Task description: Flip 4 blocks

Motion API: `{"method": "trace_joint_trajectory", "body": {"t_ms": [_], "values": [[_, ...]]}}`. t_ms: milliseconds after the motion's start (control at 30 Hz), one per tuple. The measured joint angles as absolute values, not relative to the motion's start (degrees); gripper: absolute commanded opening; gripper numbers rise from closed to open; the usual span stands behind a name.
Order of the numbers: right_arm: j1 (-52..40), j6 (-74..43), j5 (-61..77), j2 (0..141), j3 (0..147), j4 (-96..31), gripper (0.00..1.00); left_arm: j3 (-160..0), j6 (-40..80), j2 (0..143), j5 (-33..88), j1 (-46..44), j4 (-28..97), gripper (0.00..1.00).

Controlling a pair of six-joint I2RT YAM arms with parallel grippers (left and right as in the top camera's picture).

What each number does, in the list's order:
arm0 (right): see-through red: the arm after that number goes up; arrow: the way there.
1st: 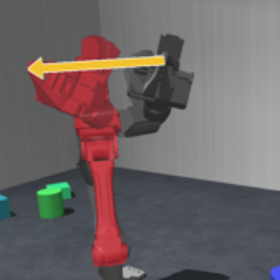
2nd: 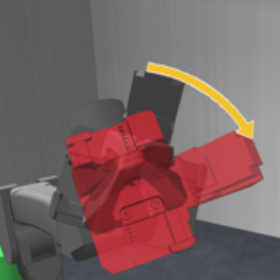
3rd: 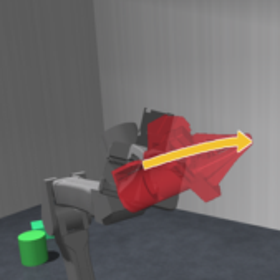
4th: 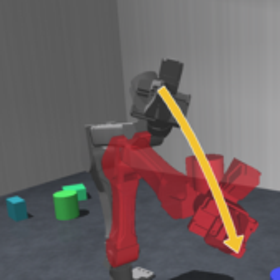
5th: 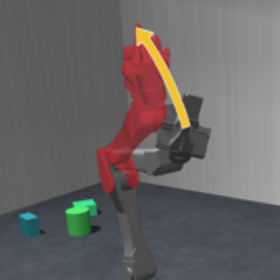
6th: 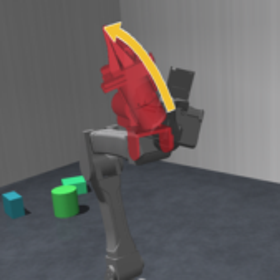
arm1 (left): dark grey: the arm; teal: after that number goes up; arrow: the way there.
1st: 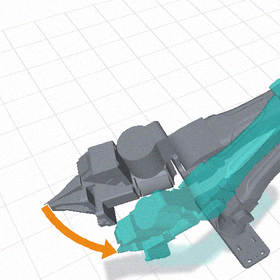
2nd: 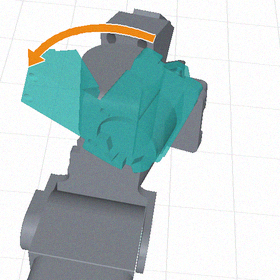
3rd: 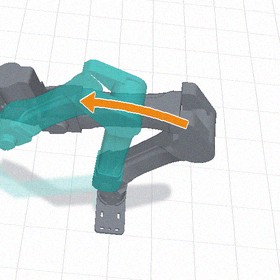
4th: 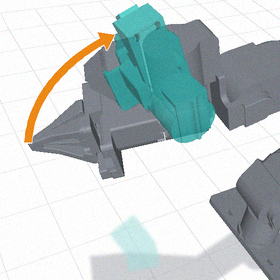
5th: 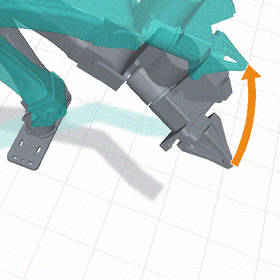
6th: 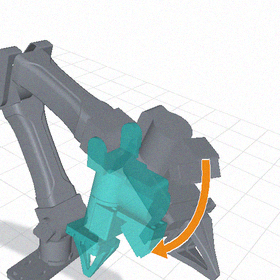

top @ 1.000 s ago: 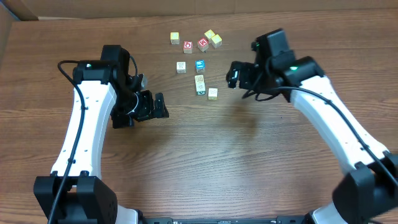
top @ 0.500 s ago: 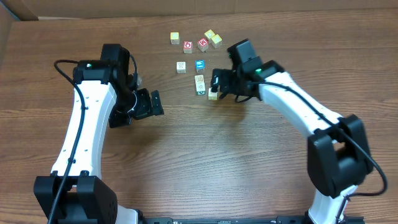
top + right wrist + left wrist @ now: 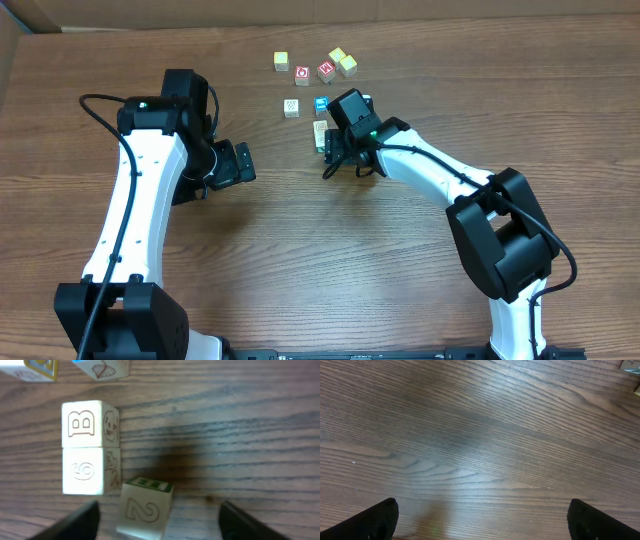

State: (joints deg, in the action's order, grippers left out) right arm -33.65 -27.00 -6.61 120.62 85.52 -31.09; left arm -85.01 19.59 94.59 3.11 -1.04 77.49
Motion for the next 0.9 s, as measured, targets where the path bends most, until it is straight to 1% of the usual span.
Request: {"method": "trace_joint_trajectory", "body": {"t_ms": [133,267,333,367,600,767,900], "values": [[-33.6,-26.8,-7.6,120.6,85.5,-31.2,0.69,-85.0,19.6,94.6,2.9,-1.0,77.5,1.00],[-33.6,-26.8,-8.0,120.6,85.4,-30.4,0.68,-85.0,19.6,94.6,2.7,-1.0,77.5,1.00],[-33.6,-26.8,-8.0,120.6,85.3,-30.0,0.63,-85.0,19.6,94.6,2.7,-1.0,77.5,1.00],[-33.6,-26.8,-8.0,120.6,85.2,-29.8,0.62,-85.0,19.6,94.6,2.7,-1.0,77.5,1.00],[-33.6,-26.8,-8.0,120.6,84.4,-28.5,0.62,-85.0,19.6,94.6,2.7,-1.0,77.5,1.00],[-33.6,-27.4,-8.1,120.6,83.5,-27.8,0.57,-85.0,19.6,94.6,2.7,-1.0,77.5,1.00],[-33.6,-28.0,-7.7,120.6,83.4,-27.8,0.48,-85.0,19.6,94.6,2.7,-1.0,77.5,1.00]]}}
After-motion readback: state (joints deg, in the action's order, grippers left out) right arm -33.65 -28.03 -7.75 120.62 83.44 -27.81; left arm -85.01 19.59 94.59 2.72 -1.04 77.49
